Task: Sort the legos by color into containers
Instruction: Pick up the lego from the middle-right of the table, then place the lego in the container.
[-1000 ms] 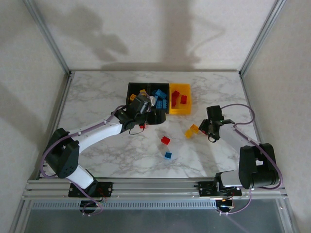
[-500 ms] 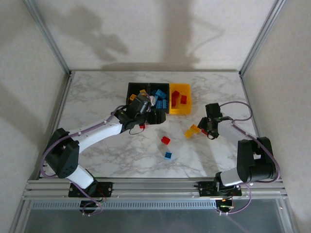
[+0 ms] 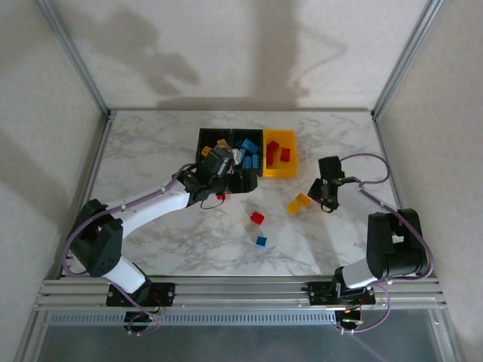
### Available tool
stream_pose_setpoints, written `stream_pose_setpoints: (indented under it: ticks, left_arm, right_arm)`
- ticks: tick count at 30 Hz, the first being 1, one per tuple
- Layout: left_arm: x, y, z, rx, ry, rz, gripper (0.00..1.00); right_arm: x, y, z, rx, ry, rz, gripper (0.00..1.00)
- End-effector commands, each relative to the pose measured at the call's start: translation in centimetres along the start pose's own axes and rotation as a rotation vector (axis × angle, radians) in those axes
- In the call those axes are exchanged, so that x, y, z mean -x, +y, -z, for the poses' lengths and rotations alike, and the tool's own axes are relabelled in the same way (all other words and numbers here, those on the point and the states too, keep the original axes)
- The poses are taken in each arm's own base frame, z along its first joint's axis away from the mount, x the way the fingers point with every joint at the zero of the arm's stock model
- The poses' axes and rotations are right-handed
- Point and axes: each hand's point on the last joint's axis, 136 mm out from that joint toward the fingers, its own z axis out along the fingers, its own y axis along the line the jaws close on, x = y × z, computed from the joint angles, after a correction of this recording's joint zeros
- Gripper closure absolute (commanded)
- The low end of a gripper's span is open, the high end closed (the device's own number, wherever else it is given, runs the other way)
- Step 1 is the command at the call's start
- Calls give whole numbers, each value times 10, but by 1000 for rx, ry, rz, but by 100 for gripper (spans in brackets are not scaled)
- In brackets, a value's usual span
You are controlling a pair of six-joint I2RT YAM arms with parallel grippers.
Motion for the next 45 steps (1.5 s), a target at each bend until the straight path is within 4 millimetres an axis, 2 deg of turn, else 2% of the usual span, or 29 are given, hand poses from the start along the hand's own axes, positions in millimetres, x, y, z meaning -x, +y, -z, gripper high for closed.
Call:
stream_pose_setpoints:
  ticks: [1, 4, 8, 13, 16, 24, 30, 37, 45]
  left_arm:
    - [10, 3, 8, -2, -48, 32, 24]
    - [11, 11, 12, 12, -54, 49, 24]
    - [12, 21, 18, 32, -69, 67, 24]
    - [16, 32, 30, 51, -98, 90, 23]
    - [16, 40, 36, 65, -107, 101, 23]
    - [13, 58, 43, 96, -116, 124, 23]
    - [11, 64, 43, 108, -119, 132, 23]
    - [4, 76, 38, 145, -103, 150, 23]
    - [0, 84, 37, 183, -98, 157, 23]
  right_arm:
    - [29, 35, 30, 92, -63, 45, 62]
    - [45, 67, 42, 143, -88, 87, 62]
    - [58, 107, 46, 201, -100, 127, 62]
    - [59, 155, 33, 248, -72, 186, 61]
    - [55, 174, 18, 247, -44, 217, 61]
    - [51, 186, -22, 187, -3, 238, 59]
    - [48, 183, -34, 141, 3, 246, 54]
    - [51, 183, -27, 137, -16, 251, 45]
    - [65, 190, 3, 163, -78, 258, 43]
